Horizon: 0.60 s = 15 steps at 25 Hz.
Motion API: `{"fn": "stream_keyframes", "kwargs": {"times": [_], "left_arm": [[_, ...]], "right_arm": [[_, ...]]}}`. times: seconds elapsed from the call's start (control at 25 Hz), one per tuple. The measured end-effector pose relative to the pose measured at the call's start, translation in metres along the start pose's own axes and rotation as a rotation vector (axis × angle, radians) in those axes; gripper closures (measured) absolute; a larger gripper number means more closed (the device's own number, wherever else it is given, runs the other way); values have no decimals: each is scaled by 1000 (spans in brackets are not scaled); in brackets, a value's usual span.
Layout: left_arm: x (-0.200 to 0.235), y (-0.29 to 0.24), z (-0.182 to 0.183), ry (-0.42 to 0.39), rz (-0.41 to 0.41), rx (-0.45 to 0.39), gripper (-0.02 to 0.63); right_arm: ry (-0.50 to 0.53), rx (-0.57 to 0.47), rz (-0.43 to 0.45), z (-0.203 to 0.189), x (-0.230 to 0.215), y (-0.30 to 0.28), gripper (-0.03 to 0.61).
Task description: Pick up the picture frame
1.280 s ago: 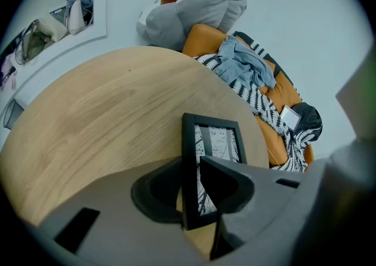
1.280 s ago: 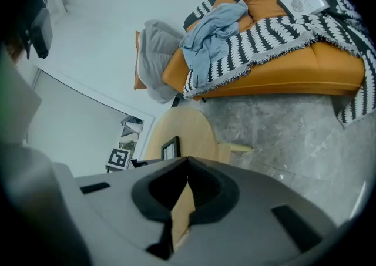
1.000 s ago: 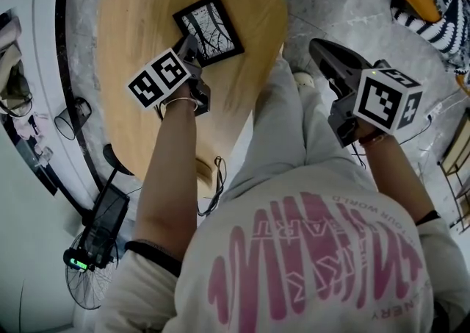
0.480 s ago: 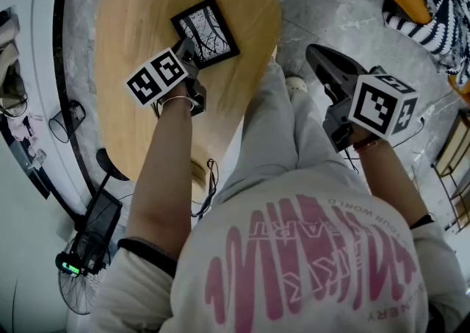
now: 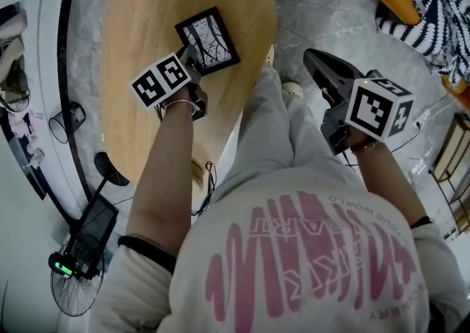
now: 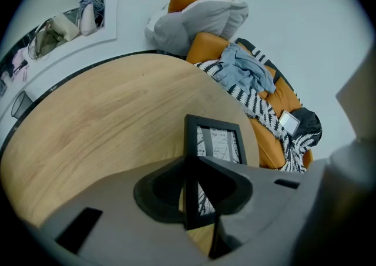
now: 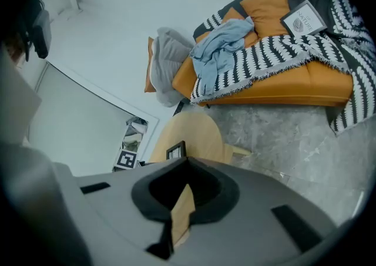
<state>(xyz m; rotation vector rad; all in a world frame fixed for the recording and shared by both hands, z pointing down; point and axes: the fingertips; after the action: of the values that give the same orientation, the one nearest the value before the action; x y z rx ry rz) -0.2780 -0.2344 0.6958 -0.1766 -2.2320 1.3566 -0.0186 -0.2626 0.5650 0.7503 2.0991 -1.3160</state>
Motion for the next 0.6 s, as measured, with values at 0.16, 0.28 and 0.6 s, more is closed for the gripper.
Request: {"fn": "stream_keyframes", "kwargs": {"times": [0.16,0.28,0.6], "left_arm": [[-9,16,1,7,-18,-26,545],[-23,26,-3,12,-28,-48,545],[-57,65,3,73,-52,-171,545]], "right_arm": [[27,-10,8,3,8,13,574],[47,-1,5,3,5,27,574],[112,5,45,7,13,63,574]]}}
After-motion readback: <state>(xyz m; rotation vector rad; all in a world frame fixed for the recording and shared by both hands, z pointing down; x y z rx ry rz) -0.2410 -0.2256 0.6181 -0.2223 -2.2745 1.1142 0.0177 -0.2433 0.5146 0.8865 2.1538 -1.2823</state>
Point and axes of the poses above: the fingertips, and each gripper's own axes: y backward along the fingers, x to its left, z out of its top, and after that the axes turned 6 degrees about -x, right-handed
